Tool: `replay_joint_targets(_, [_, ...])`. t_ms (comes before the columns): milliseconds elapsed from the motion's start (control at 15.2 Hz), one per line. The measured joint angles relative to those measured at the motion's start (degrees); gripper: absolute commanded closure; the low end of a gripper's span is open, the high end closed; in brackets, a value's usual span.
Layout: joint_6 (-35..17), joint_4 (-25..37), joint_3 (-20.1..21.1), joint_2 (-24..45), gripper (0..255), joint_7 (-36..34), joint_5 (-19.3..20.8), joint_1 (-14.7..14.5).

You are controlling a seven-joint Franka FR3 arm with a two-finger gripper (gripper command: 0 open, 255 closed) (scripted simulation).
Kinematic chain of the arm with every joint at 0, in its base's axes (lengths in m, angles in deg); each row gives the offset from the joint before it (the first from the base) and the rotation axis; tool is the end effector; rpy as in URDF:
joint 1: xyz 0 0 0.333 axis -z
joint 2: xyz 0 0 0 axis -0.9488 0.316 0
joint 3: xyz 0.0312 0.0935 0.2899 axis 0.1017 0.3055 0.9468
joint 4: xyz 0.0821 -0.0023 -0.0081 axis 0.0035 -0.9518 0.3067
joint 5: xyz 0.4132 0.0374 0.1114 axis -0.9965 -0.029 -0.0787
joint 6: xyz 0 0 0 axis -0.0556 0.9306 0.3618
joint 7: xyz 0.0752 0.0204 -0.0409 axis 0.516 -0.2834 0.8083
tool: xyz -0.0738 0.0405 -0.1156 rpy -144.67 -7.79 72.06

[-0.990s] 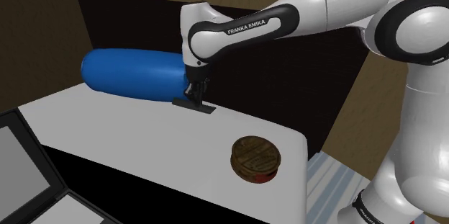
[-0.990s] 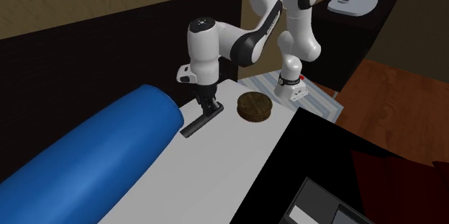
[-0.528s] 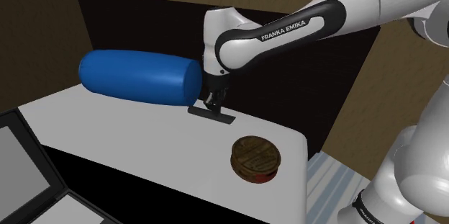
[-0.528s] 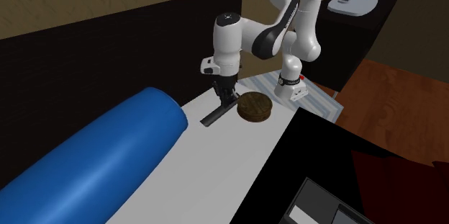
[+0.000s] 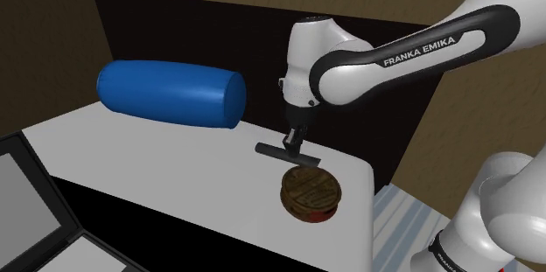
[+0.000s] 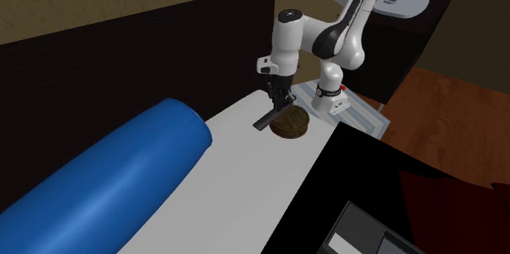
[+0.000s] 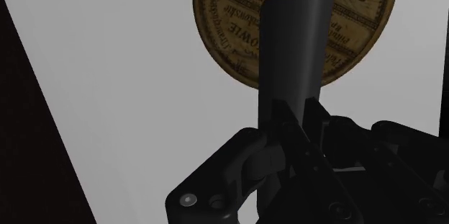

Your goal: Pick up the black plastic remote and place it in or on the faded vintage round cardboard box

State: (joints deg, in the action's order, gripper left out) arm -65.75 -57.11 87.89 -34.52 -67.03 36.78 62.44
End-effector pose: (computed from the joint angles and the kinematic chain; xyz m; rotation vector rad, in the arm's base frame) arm 0.4449 0.2052 0.3580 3.0514 0.5734 0.0072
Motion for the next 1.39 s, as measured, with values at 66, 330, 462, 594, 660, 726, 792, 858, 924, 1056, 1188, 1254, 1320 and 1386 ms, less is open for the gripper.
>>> replay_joint_targets(66, [-0.2,-1.9,-0.1,-1.7,255,0.3,-0.5,-0.2])
replay_joint_targets(330, [1.2,-10.3,-0.6,-11.6,255,1.1,-3.0,-2.0])
replay_joint_targets(462, [2.4,-14.5,-0.9,-17.0,255,1.4,-4.2,-3.1])
replay_joint_targets(594, [1.5,-16.8,-0.8,-18.4,255,1.4,-4.6,-3.6])
replay_joint_targets(660, [0.6,-17.4,-0.7,-18.1,255,1.4,-4.7,-3.6])
replay_joint_targets(726, [-0.2,-18.0,-0.6,-17.9,255,1.3,-4.8,-3.7])
replay_joint_targets(792, [-0.9,-18.5,-0.4,-17.8,255,1.2,-4.9,-3.8])
replay_joint_targets(858, [-1.9,-18.9,-0.4,-17.1,255,1.3,-4.9,-3.6])
replay_joint_targets(924, [-2.7,-19.6,-0.3,-16.9,255,1.2,-5.0,-3.7])
replay_joint_targets(1056, [-4.7,-20.7,0.0,-16.2,255,1.1,-5.1,-3.8])
replay_joint_targets(1188, [-6.7,-21.4,0.3,-14.9,255,1.0,-5.1,-3.6])
replay_joint_targets(1254, [-7.0,-21.5,0.3,-14.7,255,1.0,-5.1,-3.6])
replay_joint_targets(1320, [-7.2,-21.6,0.3,-14.6,255,1.0,-5.1,-3.6])
replay_joint_targets(1386, [-7.3,-21.6,0.3,-14.6,255,1.0,-5.1,-3.6])
